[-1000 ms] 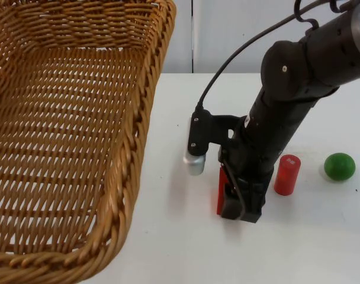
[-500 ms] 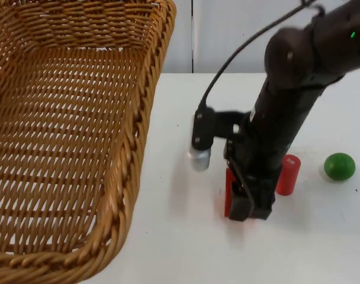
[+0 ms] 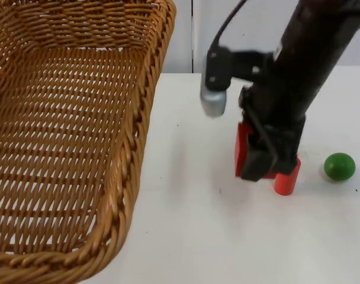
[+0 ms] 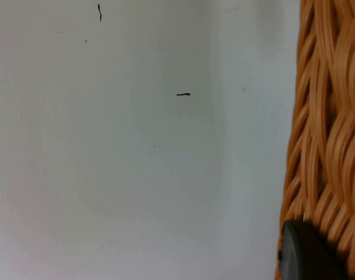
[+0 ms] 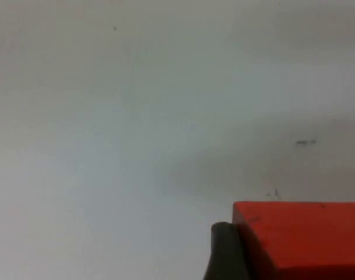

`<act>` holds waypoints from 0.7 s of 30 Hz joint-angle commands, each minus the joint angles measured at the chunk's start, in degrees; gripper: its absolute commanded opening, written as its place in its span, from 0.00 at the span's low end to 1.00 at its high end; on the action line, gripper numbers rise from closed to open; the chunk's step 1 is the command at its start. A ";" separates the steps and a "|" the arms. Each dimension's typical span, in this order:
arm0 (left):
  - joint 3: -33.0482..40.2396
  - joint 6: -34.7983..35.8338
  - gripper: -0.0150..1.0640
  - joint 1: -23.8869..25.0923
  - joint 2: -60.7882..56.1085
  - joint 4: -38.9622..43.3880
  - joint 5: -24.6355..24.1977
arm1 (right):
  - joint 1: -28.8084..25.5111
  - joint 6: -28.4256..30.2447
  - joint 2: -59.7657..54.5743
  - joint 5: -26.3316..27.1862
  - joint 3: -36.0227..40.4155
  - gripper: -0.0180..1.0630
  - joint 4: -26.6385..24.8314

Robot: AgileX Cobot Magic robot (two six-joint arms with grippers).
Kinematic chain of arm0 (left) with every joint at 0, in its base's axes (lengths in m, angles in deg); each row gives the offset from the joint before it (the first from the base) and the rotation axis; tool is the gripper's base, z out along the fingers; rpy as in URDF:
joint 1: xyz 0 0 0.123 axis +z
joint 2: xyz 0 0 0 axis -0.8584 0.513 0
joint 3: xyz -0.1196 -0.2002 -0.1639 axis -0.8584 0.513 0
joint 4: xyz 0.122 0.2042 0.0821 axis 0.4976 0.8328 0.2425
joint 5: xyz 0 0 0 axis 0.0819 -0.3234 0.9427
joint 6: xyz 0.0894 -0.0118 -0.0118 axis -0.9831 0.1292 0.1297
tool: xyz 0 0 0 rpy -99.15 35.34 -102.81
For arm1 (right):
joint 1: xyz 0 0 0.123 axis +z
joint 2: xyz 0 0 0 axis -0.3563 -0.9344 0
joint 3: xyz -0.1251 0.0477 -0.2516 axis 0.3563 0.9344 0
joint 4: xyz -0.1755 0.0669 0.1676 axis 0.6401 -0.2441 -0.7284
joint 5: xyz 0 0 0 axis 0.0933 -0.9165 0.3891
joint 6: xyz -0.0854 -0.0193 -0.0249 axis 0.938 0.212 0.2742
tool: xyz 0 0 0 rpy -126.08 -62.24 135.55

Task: Pick up the basket with the left hand and place the object to the left of the red cylinder into the basket with the right hand.

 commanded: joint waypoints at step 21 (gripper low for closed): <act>0.08 -0.12 0.01 0.11 -0.28 -1.39 -0.14 | -0.05 -6.79 28.19 -4.82 -0.28 0.02 1.26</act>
